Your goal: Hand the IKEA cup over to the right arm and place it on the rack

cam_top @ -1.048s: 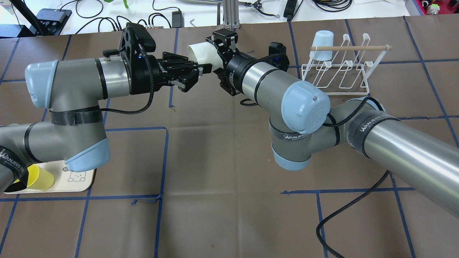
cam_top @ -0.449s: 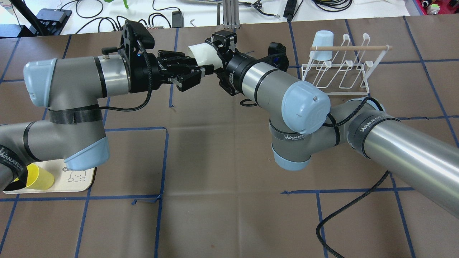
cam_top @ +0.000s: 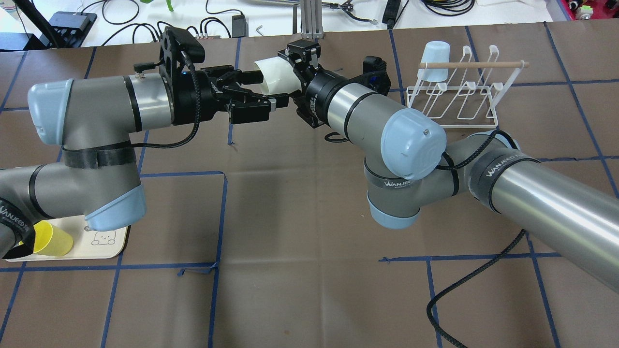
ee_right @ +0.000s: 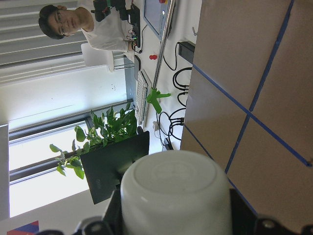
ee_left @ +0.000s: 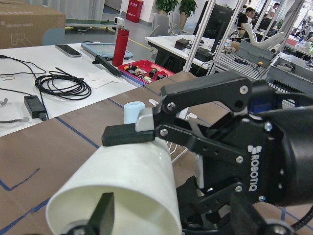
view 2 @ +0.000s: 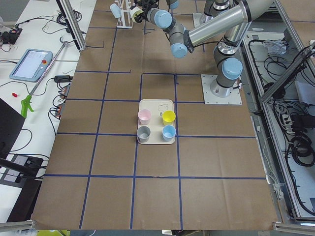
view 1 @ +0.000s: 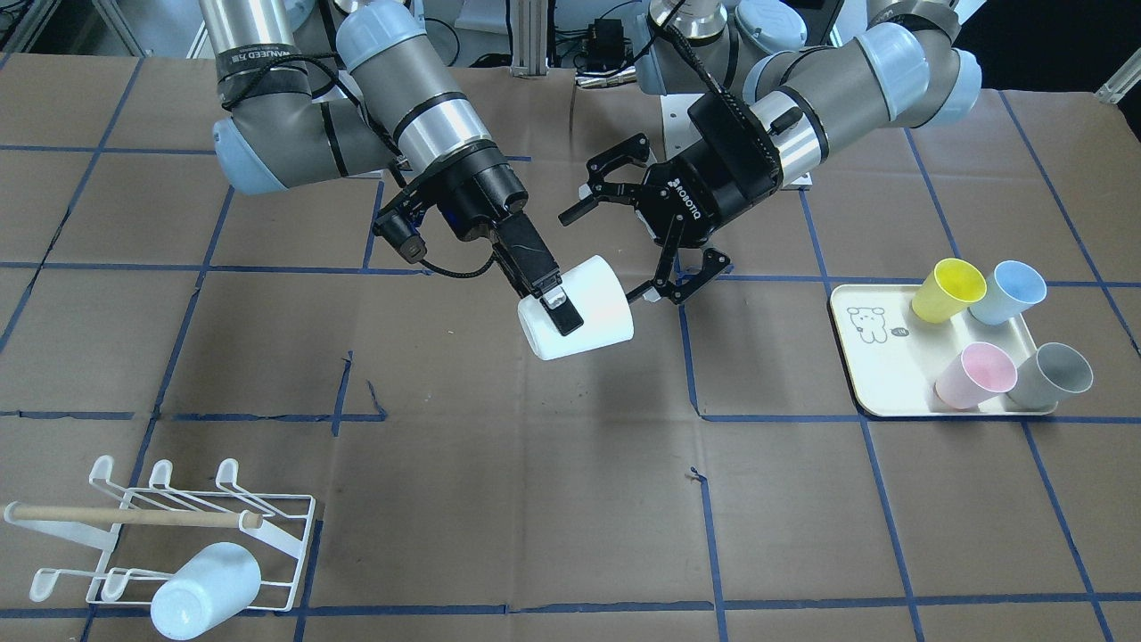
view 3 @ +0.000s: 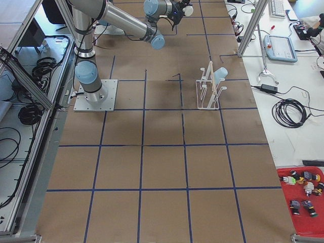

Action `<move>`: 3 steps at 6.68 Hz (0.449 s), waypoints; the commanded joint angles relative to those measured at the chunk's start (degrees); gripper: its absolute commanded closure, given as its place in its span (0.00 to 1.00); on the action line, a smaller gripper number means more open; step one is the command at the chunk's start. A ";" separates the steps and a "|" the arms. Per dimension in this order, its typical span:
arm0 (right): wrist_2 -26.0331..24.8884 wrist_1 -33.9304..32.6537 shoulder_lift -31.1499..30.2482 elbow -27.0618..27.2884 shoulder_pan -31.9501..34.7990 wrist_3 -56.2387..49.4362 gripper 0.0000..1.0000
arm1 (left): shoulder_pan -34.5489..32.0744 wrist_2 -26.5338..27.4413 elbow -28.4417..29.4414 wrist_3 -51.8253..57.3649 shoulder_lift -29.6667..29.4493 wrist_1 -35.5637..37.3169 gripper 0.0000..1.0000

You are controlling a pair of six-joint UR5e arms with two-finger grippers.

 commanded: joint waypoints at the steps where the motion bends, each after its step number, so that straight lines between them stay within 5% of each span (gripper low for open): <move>1: 0.09 -0.48 0.22 -0.10 -4.27 -0.75 0.63 | 1.99 10.75 -1.01 -2.22 6.11 -1.84 0.01; 3: 0.27 -0.22 -0.48 -0.01 -11.47 -14.11 0.72 | 5.06 12.42 -3.14 -2.33 8.53 -4.31 0.01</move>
